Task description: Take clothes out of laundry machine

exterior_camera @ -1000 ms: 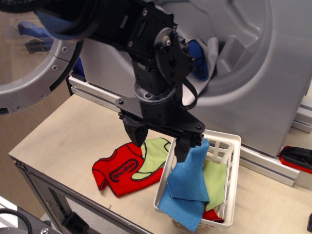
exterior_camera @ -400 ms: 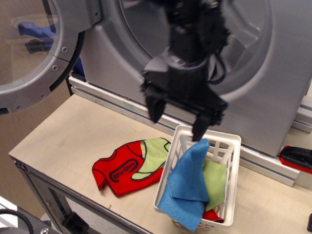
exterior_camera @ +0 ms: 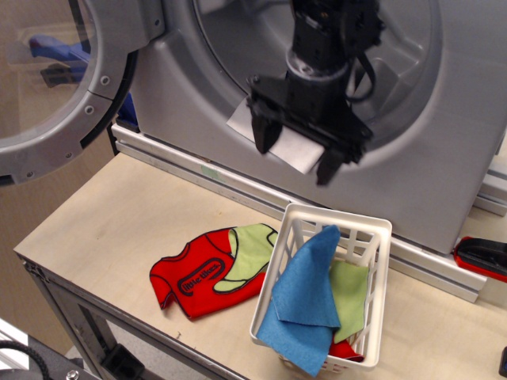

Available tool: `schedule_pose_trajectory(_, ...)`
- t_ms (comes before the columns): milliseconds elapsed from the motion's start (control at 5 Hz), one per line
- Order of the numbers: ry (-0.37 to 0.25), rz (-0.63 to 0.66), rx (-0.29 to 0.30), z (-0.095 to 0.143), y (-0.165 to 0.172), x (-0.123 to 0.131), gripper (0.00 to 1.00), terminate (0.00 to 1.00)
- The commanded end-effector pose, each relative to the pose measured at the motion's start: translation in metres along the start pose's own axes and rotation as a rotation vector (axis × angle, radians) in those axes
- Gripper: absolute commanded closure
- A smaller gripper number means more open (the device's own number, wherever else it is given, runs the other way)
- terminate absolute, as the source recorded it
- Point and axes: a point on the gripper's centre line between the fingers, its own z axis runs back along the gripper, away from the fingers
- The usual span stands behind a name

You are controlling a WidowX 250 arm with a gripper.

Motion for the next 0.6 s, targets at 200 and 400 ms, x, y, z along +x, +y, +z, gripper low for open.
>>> schedule_pose_trajectory(200, -0.417, 0.053, -0.024, 0.009, 0.038, 0.063, 0.00, 0.00)
schedule_pose_trajectory(400, -0.423, 0.055, -0.087, -0.003, 0.039, 0.079, 0.00, 0.00)
